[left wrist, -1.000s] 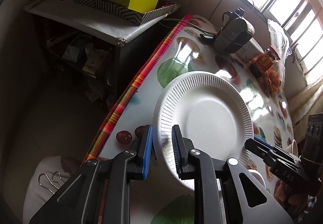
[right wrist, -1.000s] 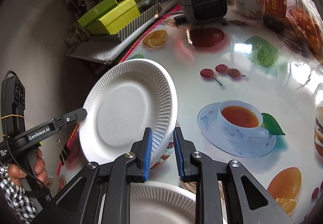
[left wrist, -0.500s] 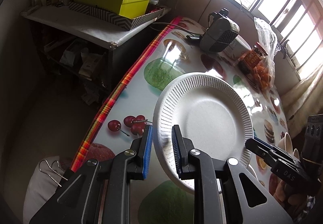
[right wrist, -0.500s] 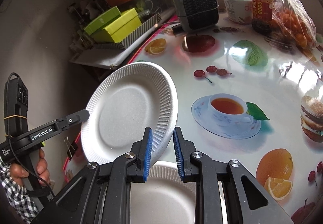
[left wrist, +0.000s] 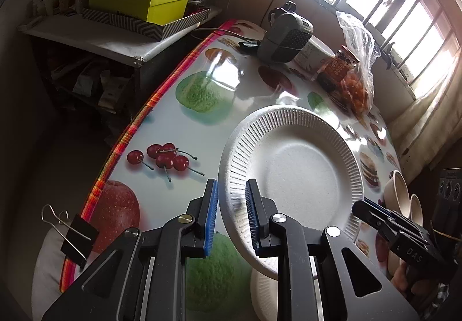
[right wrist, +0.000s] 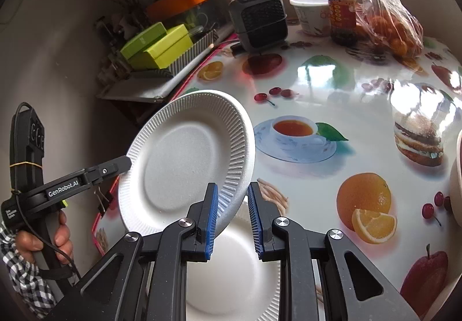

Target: Organize plates and bowls

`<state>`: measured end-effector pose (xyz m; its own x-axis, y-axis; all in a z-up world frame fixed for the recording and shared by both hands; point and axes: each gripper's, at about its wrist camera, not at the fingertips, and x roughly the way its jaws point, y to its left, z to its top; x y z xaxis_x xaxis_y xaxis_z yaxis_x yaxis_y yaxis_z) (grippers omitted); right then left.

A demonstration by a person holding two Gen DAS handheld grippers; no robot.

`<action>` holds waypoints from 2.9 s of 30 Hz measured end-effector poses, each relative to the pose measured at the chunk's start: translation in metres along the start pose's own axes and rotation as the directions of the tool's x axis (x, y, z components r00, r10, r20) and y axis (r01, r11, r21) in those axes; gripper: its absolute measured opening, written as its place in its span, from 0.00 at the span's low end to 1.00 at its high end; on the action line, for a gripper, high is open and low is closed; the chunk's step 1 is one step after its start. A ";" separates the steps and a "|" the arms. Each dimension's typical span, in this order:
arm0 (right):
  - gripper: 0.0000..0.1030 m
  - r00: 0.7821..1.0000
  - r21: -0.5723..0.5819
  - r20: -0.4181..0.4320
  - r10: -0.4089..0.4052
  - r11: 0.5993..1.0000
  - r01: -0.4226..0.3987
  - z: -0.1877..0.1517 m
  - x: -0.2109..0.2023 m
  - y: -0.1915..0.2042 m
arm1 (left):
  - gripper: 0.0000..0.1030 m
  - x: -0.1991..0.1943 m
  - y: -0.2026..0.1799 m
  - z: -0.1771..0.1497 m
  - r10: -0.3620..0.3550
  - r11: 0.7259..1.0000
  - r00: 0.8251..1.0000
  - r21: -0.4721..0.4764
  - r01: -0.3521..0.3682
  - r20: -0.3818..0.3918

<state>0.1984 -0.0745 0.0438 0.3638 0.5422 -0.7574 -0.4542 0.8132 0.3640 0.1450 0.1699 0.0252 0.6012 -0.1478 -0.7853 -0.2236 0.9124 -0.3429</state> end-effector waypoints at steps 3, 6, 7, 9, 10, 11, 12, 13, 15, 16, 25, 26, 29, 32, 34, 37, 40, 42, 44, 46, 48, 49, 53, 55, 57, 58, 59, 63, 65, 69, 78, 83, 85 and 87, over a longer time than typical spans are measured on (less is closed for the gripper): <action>0.20 1.000 0.012 0.011 -0.005 1.000 0.005 -0.008 -0.008 -0.003 | 0.20 -0.003 -0.006 -0.005 -0.007 1.000 1.000 0.013 0.007 0.001; 0.20 1.000 0.022 0.021 -0.008 1.000 0.007 -0.015 -0.016 -0.006 | 0.20 -0.005 -0.012 -0.010 -0.015 1.000 1.000 0.024 0.015 -0.002; 0.20 1.000 0.024 0.024 -0.007 1.000 0.006 -0.018 -0.019 -0.006 | 0.20 -0.005 -0.012 -0.012 -0.019 1.000 1.000 0.024 0.019 -0.003; 0.20 0.999 0.029 0.031 -0.012 1.000 0.011 -0.023 -0.025 -0.007 | 0.20 -0.005 -0.016 -0.016 -0.025 0.999 1.000 0.033 0.025 -0.007; 0.20 0.999 0.030 0.033 -0.012 0.999 0.011 -0.026 -0.028 -0.007 | 0.20 -0.006 -0.017 -0.019 -0.027 0.999 1.000 0.033 0.027 -0.009; 0.20 0.999 0.031 0.034 -0.014 0.999 0.013 -0.029 -0.031 -0.007 | 0.20 -0.006 -0.018 -0.021 -0.031 0.999 0.999 0.034 0.031 -0.011; 0.20 0.999 0.031 0.036 -0.019 0.999 0.018 -0.033 -0.033 -0.007 | 0.20 -0.006 -0.019 -0.024 -0.035 0.999 0.999 0.036 0.035 -0.014; 0.20 0.999 0.030 0.036 -0.021 0.999 0.020 -0.036 -0.036 -0.008 | 0.20 -0.006 -0.020 -0.026 -0.038 0.999 0.999 0.034 0.039 -0.017; 0.20 0.999 0.035 0.037 -0.026 0.999 0.025 -0.043 -0.039 -0.008 | 0.20 -0.006 -0.023 -0.031 -0.042 0.998 0.999 0.040 0.043 -0.022; 0.20 0.999 0.037 0.038 -0.027 0.999 0.025 -0.047 -0.041 -0.008 | 0.20 -0.005 -0.023 -0.034 -0.041 0.998 0.999 0.042 0.042 -0.026; 0.20 0.998 0.068 0.041 -0.049 0.997 0.046 -0.075 -0.051 -0.015 | 0.20 -0.002 -0.031 -0.055 -0.051 0.996 0.997 0.074 0.055 -0.059; 0.20 0.998 0.071 0.041 -0.050 0.996 0.047 -0.077 -0.052 -0.016 | 0.20 -0.002 -0.032 -0.057 -0.051 0.996 0.997 0.073 0.055 -0.064; 0.20 0.998 0.084 0.039 -0.054 0.995 0.050 -0.084 -0.054 -0.018 | 0.20 -0.001 -0.034 -0.062 -0.049 0.995 0.996 0.081 0.055 -0.071; 0.20 0.998 0.095 0.037 -0.057 0.994 0.054 -0.091 -0.055 -0.020 | 0.20 0.000 -0.035 -0.066 -0.053 0.995 0.996 0.086 0.059 -0.077; 0.20 0.998 0.104 0.034 -0.056 0.993 0.053 -0.095 -0.054 -0.022 | 0.20 0.002 -0.036 -0.069 -0.050 0.994 0.995 0.091 0.058 -0.084; 0.20 0.998 0.111 0.028 -0.059 0.992 0.055 -0.101 -0.054 -0.024 | 0.20 0.001 -0.037 -0.074 -0.048 0.994 0.995 0.094 0.057 -0.087; 0.20 0.998 0.116 0.021 -0.060 0.992 0.057 -0.105 -0.052 -0.027 | 0.20 0.003 -0.037 -0.076 -0.048 0.994 0.994 0.095 0.057 -0.095; 0.20 0.998 0.116 0.019 -0.061 0.991 0.059 -0.107 -0.051 -0.027 | 0.20 0.003 -0.037 -0.078 -0.046 0.994 0.994 0.097 0.056 -0.096; 0.20 0.998 0.113 0.018 -0.066 0.992 0.063 -0.108 -0.051 -0.026 | 0.20 0.003 -0.037 -0.079 -0.041 0.994 0.994 0.100 0.051 -0.098; 0.21 0.998 0.113 0.015 -0.064 0.992 0.062 -0.109 -0.050 -0.026 | 0.20 0.005 -0.037 -0.080 -0.037 0.994 0.994 0.100 0.048 -0.102; 0.21 0.998 0.115 0.014 -0.063 0.991 0.061 -0.109 -0.049 -0.027 | 0.20 0.005 -0.036 -0.081 -0.038 0.994 0.994 0.096 0.048 -0.102; 0.21 0.998 0.113 0.014 -0.061 0.992 0.059 -0.108 -0.049 -0.027 | 0.20 0.005 -0.036 -0.081 -0.036 0.994 0.994 0.095 0.046 -0.102; 0.21 0.997 0.108 0.011 -0.071 0.992 0.069 -0.110 -0.047 -0.026 | 0.20 0.006 -0.035 -0.082 -0.035 0.994 0.994 0.095 0.046 -0.107; 0.21 0.997 0.111 0.009 -0.070 0.991 0.069 -0.110 -0.046 -0.026 | 0.20 0.006 -0.036 -0.083 -0.033 0.995 0.994 0.094 0.044 -0.108; 0.22 0.997 0.111 0.010 -0.071 0.991 0.070 -0.110 -0.045 -0.025 | 0.20 0.006 -0.036 -0.083 -0.033 0.994 0.994 0.097 0.044 -0.107; 0.22 0.997 0.110 0.010 -0.071 0.991 0.069 -0.110 -0.045 -0.026 | 0.20 0.007 -0.035 -0.083 -0.033 0.994 0.994 0.098 0.043 -0.108; 0.22 0.997 0.110 0.010 -0.071 0.991 0.070 -0.110 -0.045 -0.026 | 0.20 0.007 -0.035 -0.083 -0.034 0.994 0.993 0.096 0.045 -0.109; 0.22 0.997 0.103 0.012 -0.078 0.992 0.077 -0.110 -0.045 -0.025 | 0.20 0.006 -0.035 -0.084 -0.039 0.994 0.994 0.096 0.050 -0.104; 0.22 0.997 0.103 0.012 -0.078 0.992 0.077 -0.110 -0.046 -0.025 | 0.20 0.006 -0.035 -0.083 -0.039 0.994 0.994 0.096 0.049 -0.105; 0.25 0.996 0.097 0.017 -0.086 0.992 0.083 -0.110 -0.047 -0.025 | 0.20 0.003 -0.034 -0.083 -0.040 0.995 0.994 0.092 0.050 -0.099; 0.33 0.994 0.089 0.032 -0.104 0.991 0.100 -0.109 -0.052 -0.023 | 0.22 -0.004 -0.037 -0.082 -0.030 0.994 0.996 0.106 0.039 -0.079; 0.36 0.990 0.073 0.056 -0.128 0.990 0.124 -0.108 -0.057 -0.019 | 0.32 -0.015 -0.044 -0.081 -0.010 0.990 0.999 0.141 0.014 -0.030; 0.38 0.986 0.064 0.071 -0.148 0.988 0.144 -0.109 -0.060 -0.016 | 0.34 -0.019 -0.047 -0.081 -0.019 0.989 1.000 0.144 0.021 -0.018; 0.39 0.983 0.065 0.085 -0.160 0.986 0.155 -0.109 -0.063 -0.015 | 0.34 -0.024 -0.052 -0.082 0.001 0.986 1.000 0.168 -0.002 0.006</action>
<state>0.0937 -0.1441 0.0270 0.4995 0.4212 -0.7570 -0.3387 0.8992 0.2769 0.0795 0.0946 0.0194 0.6056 -0.1442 -0.7826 -0.0933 0.9638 -0.2498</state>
